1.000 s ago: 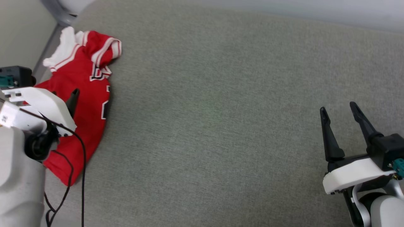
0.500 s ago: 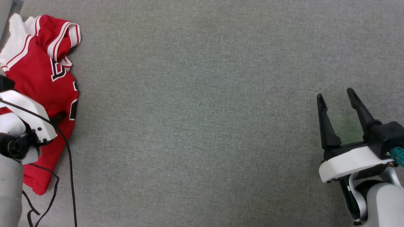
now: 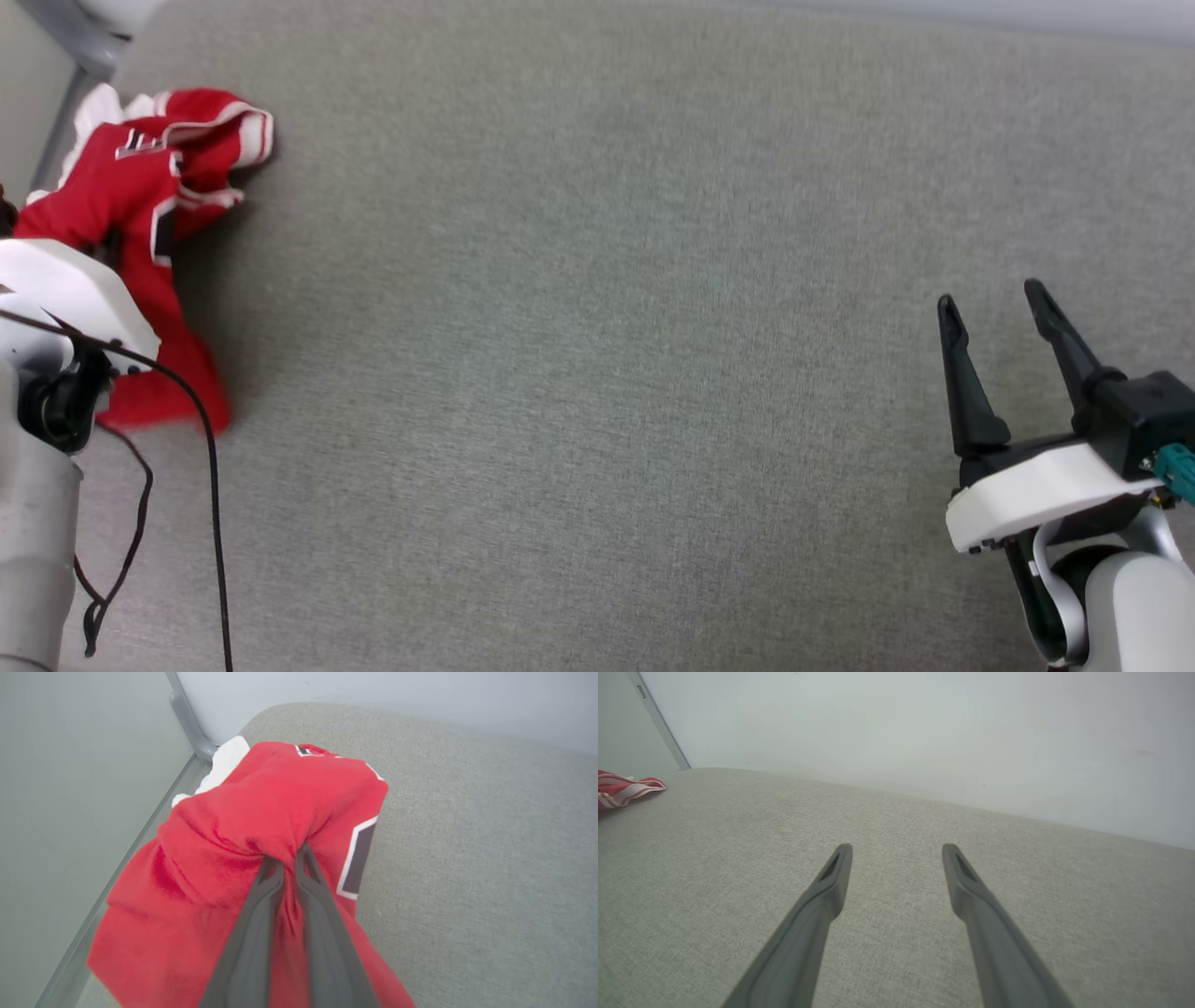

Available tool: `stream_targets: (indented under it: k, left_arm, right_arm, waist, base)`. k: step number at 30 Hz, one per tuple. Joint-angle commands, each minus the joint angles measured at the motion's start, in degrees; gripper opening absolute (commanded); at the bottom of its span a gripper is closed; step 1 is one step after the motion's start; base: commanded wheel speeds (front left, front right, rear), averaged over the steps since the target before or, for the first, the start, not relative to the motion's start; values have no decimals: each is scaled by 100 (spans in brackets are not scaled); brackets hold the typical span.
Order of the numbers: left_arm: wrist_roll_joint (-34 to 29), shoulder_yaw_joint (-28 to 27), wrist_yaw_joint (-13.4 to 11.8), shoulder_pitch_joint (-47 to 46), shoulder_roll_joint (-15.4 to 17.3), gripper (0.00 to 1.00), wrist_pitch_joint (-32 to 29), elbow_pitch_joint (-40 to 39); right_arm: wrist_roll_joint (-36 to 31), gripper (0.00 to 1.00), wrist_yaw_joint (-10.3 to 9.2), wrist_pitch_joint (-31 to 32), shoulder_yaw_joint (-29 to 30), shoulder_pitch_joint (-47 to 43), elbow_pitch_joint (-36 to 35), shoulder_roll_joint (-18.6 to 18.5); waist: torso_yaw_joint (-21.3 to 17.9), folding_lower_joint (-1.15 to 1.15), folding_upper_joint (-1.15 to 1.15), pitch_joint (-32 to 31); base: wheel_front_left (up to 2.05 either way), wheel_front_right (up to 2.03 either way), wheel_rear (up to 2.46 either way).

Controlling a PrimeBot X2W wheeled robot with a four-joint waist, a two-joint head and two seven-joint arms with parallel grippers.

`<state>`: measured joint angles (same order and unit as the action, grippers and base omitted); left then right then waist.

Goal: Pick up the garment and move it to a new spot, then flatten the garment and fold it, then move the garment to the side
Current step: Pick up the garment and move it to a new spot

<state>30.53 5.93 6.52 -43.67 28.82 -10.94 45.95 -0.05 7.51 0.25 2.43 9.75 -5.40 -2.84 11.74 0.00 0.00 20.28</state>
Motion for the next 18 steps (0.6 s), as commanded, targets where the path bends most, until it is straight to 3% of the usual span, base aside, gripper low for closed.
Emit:
stream_targets:
  k: [1, 9, 18]
  left_arm:
    - [-89, 18, -47, -79, 6, 0, 356, -29]
    - [-544, 189, -190, -241, -149, 0, 2099, -332]
    - [-743, 354, -362, 177, -528, 0, 2558, -1277]
  right_arm:
    - [36, 100, -4, -36, 12, -96, 27, -8]
    - [187, 100, -4, -110, 131, -338, 123, -7]
    - [347, 100, -4, -163, 224, -685, 168, -7]
  waist:
    - [55, 0, 0, -256]
    - [73, 0, 0, -953]
    - [-288, 0, 0, -1675]
  base:
    - [0, 0, 0]
    - [0, 0, 0]
    - [0, 0, 0]
